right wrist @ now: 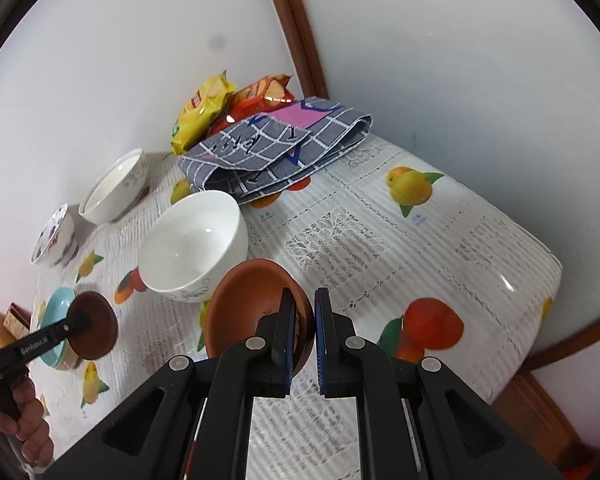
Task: Organize plates and bowls
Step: 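Carry both brown bowls toward the white bowl with both grippers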
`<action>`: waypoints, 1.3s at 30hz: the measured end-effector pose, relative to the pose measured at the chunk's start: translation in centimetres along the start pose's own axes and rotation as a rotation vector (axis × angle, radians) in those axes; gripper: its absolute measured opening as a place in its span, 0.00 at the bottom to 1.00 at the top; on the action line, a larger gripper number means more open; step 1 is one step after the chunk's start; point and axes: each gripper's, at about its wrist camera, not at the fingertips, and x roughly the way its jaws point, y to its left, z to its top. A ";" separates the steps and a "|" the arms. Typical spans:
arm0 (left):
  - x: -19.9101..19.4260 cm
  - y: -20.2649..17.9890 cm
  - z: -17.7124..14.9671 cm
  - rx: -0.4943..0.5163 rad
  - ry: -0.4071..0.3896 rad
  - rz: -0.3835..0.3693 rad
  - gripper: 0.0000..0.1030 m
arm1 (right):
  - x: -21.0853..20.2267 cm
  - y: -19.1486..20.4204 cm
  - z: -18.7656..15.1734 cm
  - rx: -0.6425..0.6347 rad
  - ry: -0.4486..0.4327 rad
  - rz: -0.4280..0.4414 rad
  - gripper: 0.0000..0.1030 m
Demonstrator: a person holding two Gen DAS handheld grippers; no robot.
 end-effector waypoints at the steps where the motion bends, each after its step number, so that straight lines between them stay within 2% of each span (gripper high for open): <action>1: -0.1 -0.1 0.0 0.016 0.003 -0.004 0.08 | -0.3 0.2 0.0 0.008 -0.005 -0.002 0.09; 5: -0.6 -0.8 0.3 0.067 -0.011 -0.029 0.08 | -1.5 0.8 -0.2 0.030 -0.029 0.006 0.09; 13: -0.6 -1.6 0.8 0.060 -0.024 -0.036 0.08 | -2.6 1.4 0.2 0.040 -0.050 0.012 0.09; 30: -2.1 -2.0 4.0 0.017 -0.076 0.035 0.08 | -0.1 3.5 4.2 -0.040 -0.039 0.091 0.09; 39: -2.3 -2.3 5.8 0.030 -0.105 0.060 0.08 | 1.6 5.2 5.8 -0.093 -0.022 0.110 0.09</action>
